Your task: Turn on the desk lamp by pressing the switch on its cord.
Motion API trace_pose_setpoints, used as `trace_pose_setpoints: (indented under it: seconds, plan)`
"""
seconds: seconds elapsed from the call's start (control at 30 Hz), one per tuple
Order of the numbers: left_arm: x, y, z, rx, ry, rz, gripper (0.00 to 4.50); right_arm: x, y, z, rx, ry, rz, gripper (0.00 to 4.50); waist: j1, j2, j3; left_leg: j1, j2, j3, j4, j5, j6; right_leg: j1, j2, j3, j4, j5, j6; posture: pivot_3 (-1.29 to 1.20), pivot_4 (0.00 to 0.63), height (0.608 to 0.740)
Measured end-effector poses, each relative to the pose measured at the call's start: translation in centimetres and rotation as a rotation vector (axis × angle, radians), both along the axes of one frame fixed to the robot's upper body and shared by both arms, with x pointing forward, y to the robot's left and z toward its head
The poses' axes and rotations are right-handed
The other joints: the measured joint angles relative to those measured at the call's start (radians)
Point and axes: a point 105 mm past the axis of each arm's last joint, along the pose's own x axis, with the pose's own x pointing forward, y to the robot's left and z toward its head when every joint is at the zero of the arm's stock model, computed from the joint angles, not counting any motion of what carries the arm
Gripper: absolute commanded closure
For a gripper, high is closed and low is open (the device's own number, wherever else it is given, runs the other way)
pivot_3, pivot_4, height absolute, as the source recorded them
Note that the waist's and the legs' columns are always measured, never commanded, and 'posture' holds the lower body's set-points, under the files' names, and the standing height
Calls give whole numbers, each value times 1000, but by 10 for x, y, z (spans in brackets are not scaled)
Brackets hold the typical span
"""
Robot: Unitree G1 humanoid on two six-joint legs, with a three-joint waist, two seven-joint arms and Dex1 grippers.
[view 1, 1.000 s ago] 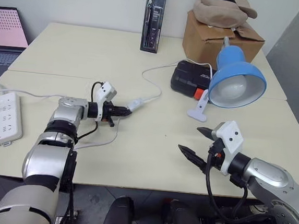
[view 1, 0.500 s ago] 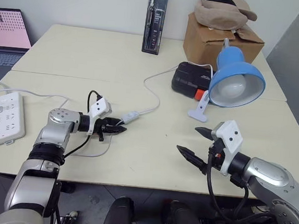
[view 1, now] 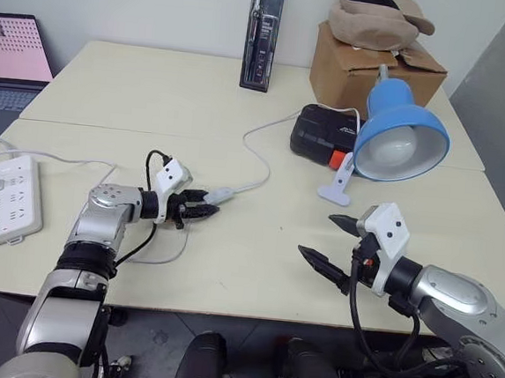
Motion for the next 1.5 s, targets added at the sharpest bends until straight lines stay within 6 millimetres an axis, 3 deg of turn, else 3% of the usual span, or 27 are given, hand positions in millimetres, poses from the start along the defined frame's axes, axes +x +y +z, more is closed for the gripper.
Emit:
trace_pose_setpoints:
  seconds: [0.2, 0.37, 0.6, 0.7, 0.9, 1.2, 1.3, 1.5]
  plan:
    - [2, -5, 0, -13, 6, -4, 2472, 0, 2, 0, 0, -3, 8, 0, 0, 0, 0, 0, 0, 0, 0, 0, 0, 0, 0, 0, 0, 0, 0, 0, 150, 740]
    - [2, -11, 1, -3, -14, -30, 3347, -1, 4, 0, -1, 1, 17, 0, 0, 0, 0, 0, 0, 0, 0, 0, 0, 0, 0, 0, 0, 0, 0, 0, 150, 740]
    - [3, -11, 4, 13, -51, -45, 3366, 0, 4, 1, 5, -10, 9, 0, 0, 0, 0, 0, 0, 0, 0, 0, 0, 0, 0, 0, 0, 0, 0, 0, 150, 740]
    - [2, -16, 16, 27, -98, -79, 3367, 2, 4, 3, 36, -18, -13, 0, 0, 0, 0, -1, 0, 0, 0, 0, 0, 0, 0, 0, 0, 0, 0, 0, 150, 740]
    - [-7, -54, 46, 45, -189, -224, 3367, 2, 10, 6, 262, 39, -71, 0, 0, 0, 0, -1, 0, 0, 0, 0, 0, 0, 0, 0, 0, 0, 0, 0, 150, 740]
    - [-10, -106, 60, 51, -164, -301, 3367, 15, 44, -9, 761, 408, -205, 0, -2, 0, 0, 0, 0, 0, 0, 0, 0, 0, 0, 2, 1, 0, 0, 0, 150, 740]
    - [-5, -116, 64, 36, -134, -269, 3367, 27, 49, -20, 840, 520, -277, 0, -4, 0, 0, 0, 0, 1, 0, 0, 0, 0, 0, 3, 0, 1, 1, 0, 150, 740]
    - [-4, -117, 59, 44, -99, -247, 3367, 53, 43, -26, 975, 606, -382, 0, -7, 0, 0, 0, 0, 1, -1, 0, 0, -1, 1, 4, 0, 1, 1, 0, 150, 740]
